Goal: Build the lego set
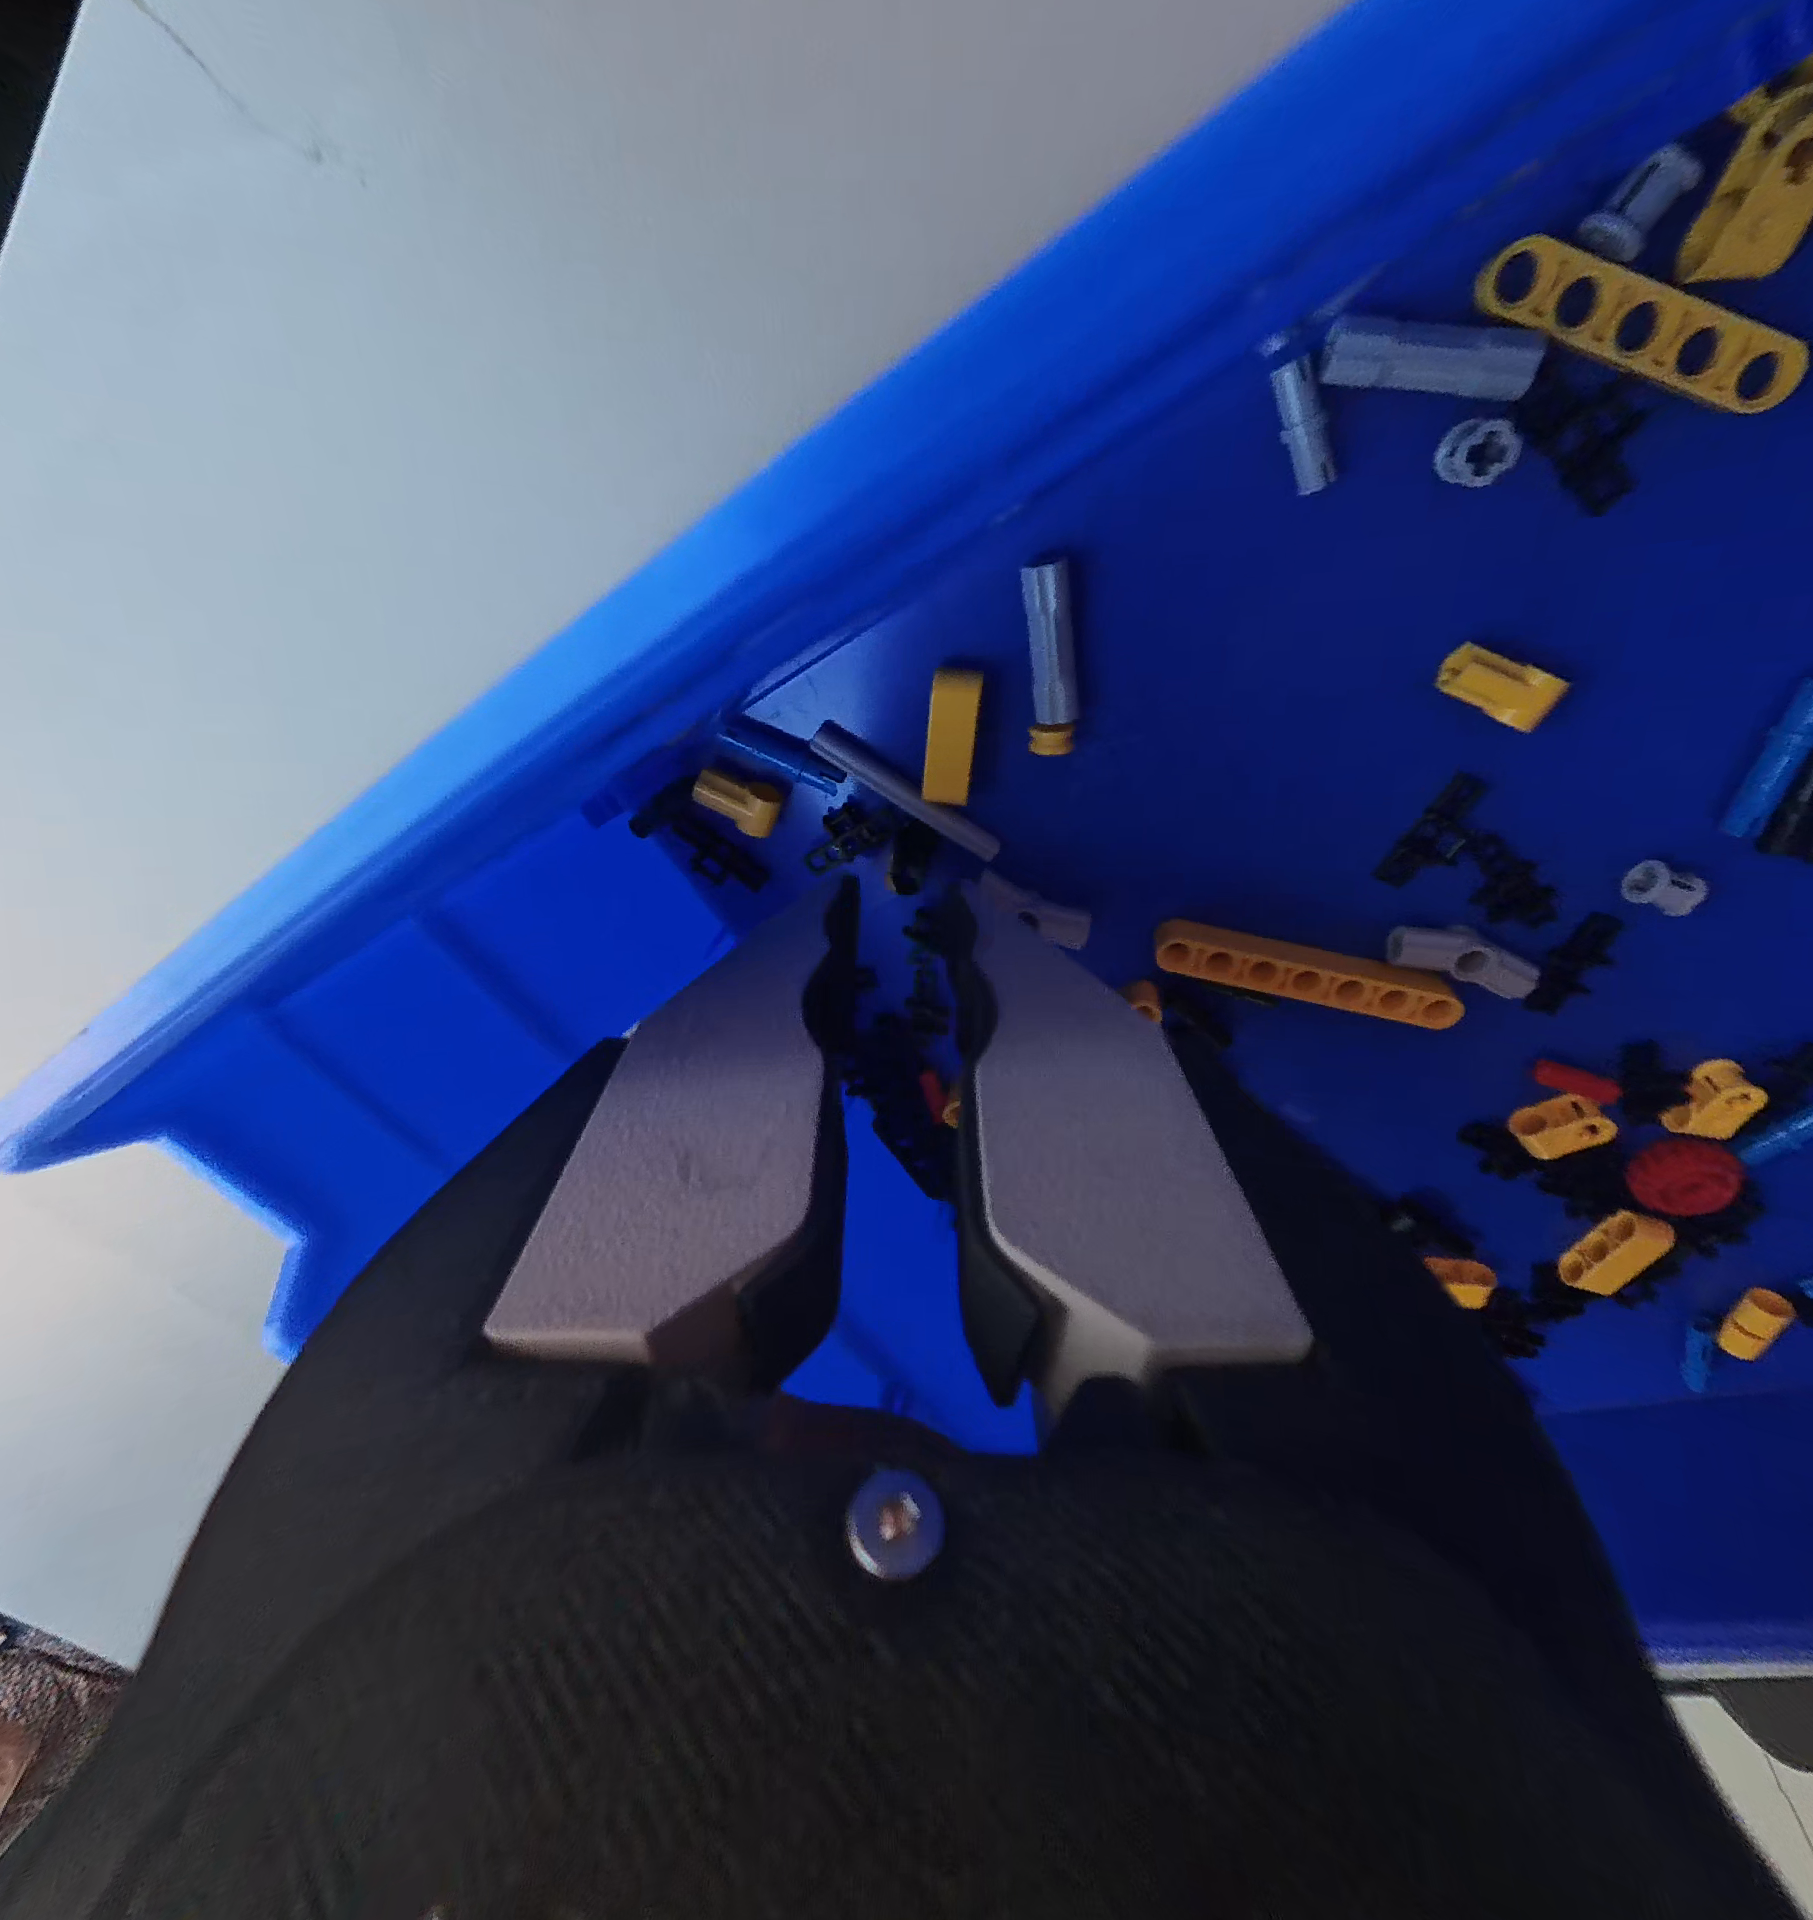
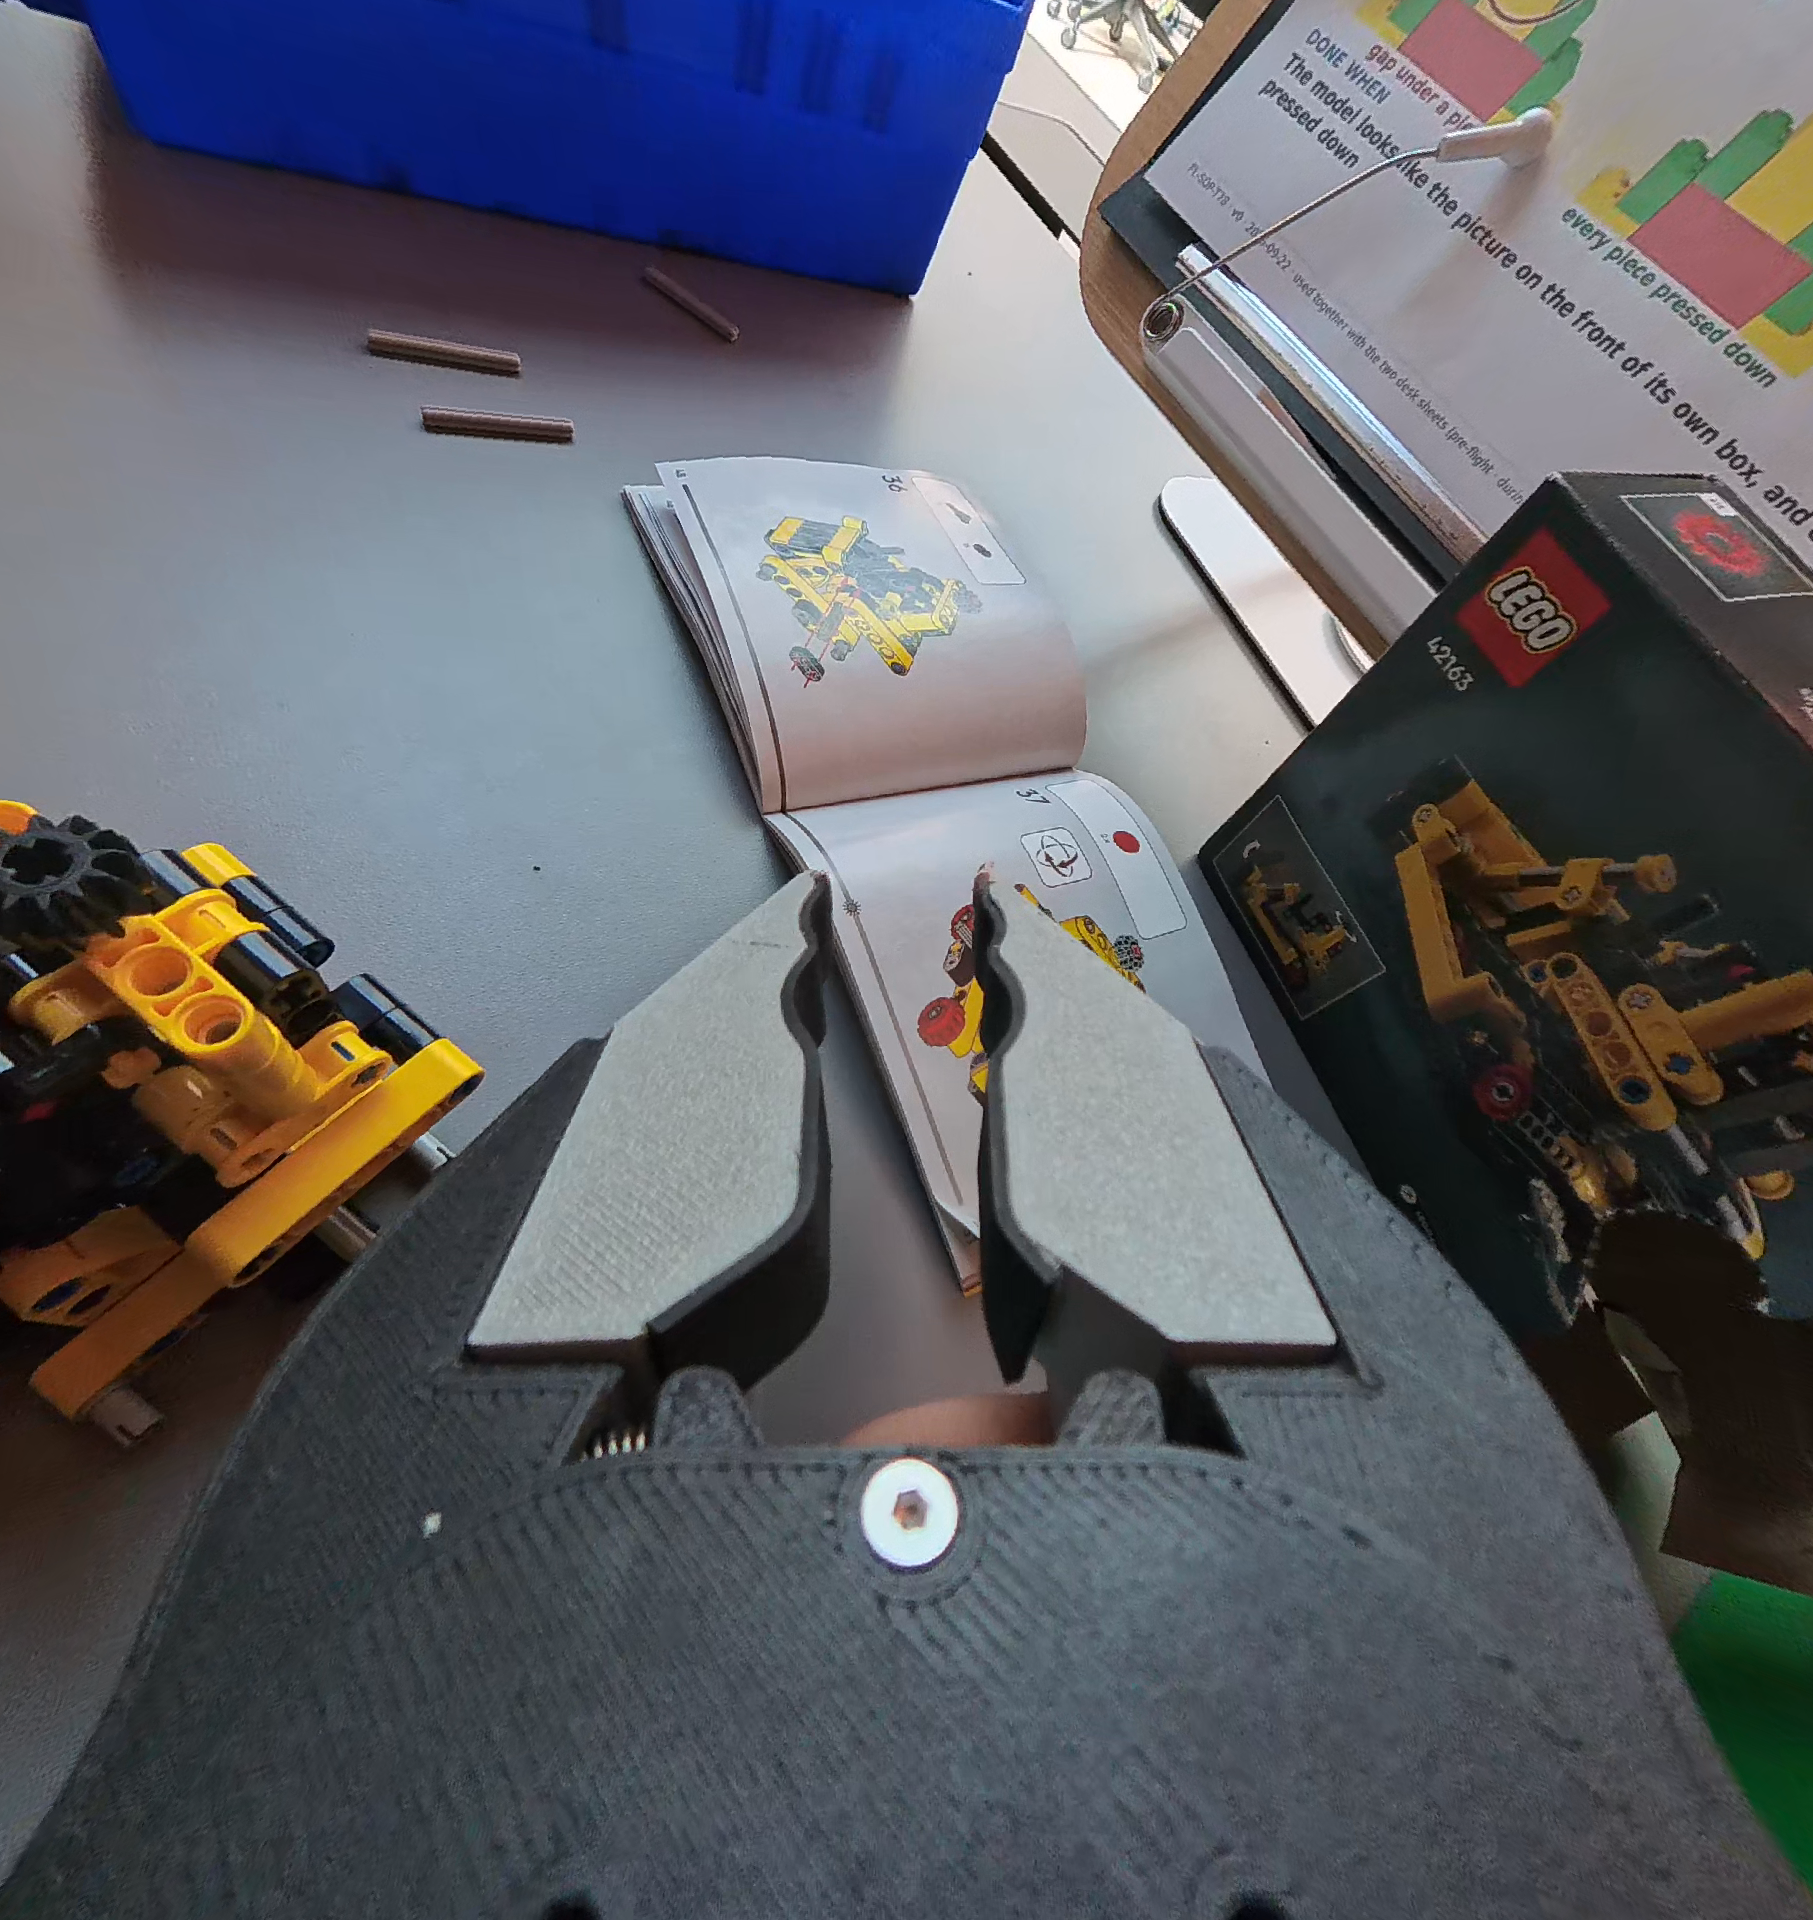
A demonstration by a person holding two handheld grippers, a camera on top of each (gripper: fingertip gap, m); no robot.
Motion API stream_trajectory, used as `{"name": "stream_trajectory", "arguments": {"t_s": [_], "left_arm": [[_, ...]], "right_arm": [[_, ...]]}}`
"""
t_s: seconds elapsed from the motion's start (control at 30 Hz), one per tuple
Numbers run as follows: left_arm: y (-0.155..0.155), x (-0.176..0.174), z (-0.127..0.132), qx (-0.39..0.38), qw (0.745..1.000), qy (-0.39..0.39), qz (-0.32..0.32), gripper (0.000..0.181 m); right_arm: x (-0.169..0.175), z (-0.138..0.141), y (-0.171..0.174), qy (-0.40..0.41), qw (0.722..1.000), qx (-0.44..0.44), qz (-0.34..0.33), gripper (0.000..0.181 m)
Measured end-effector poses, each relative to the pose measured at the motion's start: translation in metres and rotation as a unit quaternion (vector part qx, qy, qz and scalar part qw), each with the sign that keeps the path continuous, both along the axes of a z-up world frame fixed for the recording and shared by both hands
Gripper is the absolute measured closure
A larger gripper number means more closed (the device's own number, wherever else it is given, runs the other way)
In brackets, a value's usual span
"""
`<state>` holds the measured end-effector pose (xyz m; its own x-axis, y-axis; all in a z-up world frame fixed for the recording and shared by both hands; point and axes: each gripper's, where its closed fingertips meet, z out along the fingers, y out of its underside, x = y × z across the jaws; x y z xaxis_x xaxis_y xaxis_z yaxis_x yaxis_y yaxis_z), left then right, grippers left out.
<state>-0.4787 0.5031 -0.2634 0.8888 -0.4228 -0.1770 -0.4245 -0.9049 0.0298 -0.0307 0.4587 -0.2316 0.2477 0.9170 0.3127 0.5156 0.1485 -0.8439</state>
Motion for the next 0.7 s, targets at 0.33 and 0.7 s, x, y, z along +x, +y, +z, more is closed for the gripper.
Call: {"name": "stream_trajectory", "arguments": {"t_s": [0.33,0.7], "left_arm": [[0.002,0.002,-0.005,0.002,1.000,-0.001,-0.003,0.175],[-0.010,-0.002,0.025,0.033,0.999,0.019,-0.011,0.173]], "right_arm": [[0.000,0.000,0.001,-0.001,1.000,0.003,-0.002,0.159],[0.000,0.000,0.001,-0.002,1.000,0.009,-0.004,0.159]]}}
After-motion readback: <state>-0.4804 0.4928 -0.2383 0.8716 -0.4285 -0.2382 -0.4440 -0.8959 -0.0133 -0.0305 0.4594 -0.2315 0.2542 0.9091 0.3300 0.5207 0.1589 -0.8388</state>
